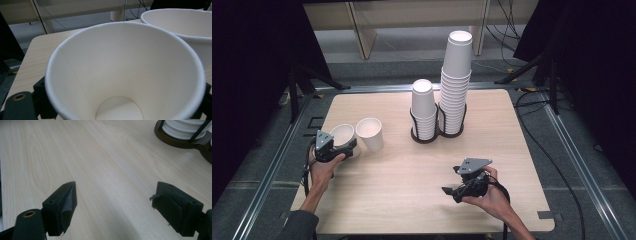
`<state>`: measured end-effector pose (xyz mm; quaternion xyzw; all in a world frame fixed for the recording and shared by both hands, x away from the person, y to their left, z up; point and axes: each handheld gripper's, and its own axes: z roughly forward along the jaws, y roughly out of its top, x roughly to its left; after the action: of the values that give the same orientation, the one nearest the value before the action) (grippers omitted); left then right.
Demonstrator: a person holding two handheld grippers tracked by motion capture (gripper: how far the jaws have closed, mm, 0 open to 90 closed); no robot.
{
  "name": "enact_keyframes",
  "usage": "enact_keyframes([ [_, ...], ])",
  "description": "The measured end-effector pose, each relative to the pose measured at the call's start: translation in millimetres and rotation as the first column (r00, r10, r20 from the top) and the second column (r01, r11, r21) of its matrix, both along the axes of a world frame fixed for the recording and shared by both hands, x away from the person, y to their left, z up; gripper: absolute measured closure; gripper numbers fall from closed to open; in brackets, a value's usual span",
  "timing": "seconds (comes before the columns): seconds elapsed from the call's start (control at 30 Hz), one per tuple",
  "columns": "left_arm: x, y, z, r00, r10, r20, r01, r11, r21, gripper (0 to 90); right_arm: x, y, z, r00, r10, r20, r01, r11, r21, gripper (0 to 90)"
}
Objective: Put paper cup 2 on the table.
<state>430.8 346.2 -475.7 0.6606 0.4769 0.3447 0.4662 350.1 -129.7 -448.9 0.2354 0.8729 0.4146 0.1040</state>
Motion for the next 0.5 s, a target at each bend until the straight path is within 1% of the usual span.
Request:
enact_keyframes([
  [0.03,-0.7,-0.1,-0.8,0.9999,-0.003,-0.016,0.003,0.9999,0.011,12.9,0.0,0.1,0.0,1.0,0.0,0.0,0.0,1.0,0.0,19.2],
  [0.07,0.0,-0.5,-2.6,0.9998,-0.01,-0.016,0.01,0.9999,0.011,13.3,0.0,0.1,-0.1,1.0,0.001,-0.001,-0.001,1.0,0.0,19.3],
  [0.1,0.1,-0.8,-4.4,0.9998,-0.005,-0.019,0.006,0.9998,0.017,13.7,0.1,0.1,-0.3,1.0,0.002,-0.003,-0.002,1.0,0.0,19.4],
  [0.17,-1.2,-0.8,-5.5,0.9994,-0.001,-0.034,0.002,0.9998,0.017,14.1,-1.1,0.7,-0.7,0.9999,-0.004,-0.016,0.004,1.0,0.003,19.5],
  [0.23,-1.3,-0.7,-7.4,0.9995,-0.004,-0.031,0.004,0.9998,0.02,14.2,-0.6,0.5,-0.7,0.9999,0.0,-0.012,0.0,1.0,0.006,19.6],
  [0.3,-2.7,-0.4,-8.0,0.999,-0.003,-0.045,0.004,0.9997,0.026,14.2,-1.0,0.1,-0.7,0.9996,-0.01,-0.026,0.01,0.9999,0.007,19.7],
  [0.37,-3.5,-0.1,-9.5,0.999,-0.008,-0.044,0.009,0.9996,0.027,14.3,-1.2,-0.1,-0.9,0.9995,-0.013,-0.028,0.013,0.9999,0.005,19.8],
  [0.4,-4.1,0.4,-10.0,0.9987,-0.008,-0.051,0.01,0.9994,0.033,14.3,-1.2,0.0,-1.0,0.9995,-0.015,-0.027,0.015,0.9999,0.005,19.8],
  [0.43,-4.6,1.3,-10.6,0.9988,-0.009,-0.049,0.011,0.9992,0.038,14.3,-1.2,0.0,-1.0,0.9995,-0.014,-0.027,0.014,0.9999,0.006,19.8],
  [0.47,-5.1,2.0,-10.5,0.9985,-0.009,-0.054,0.011,0.9992,0.038,14.3,-1.2,-0.1,-0.9,0.9995,-0.012,-0.029,0.012,0.9999,0.005,19.8],
  [0.5,-5.1,2.3,-10.6,0.9988,-0.013,-0.047,0.014,0.9996,0.026,14.3,-1.3,0.0,-1.0,0.9995,-0.014,-0.027,0.014,0.9999,0.005,19.8],
])
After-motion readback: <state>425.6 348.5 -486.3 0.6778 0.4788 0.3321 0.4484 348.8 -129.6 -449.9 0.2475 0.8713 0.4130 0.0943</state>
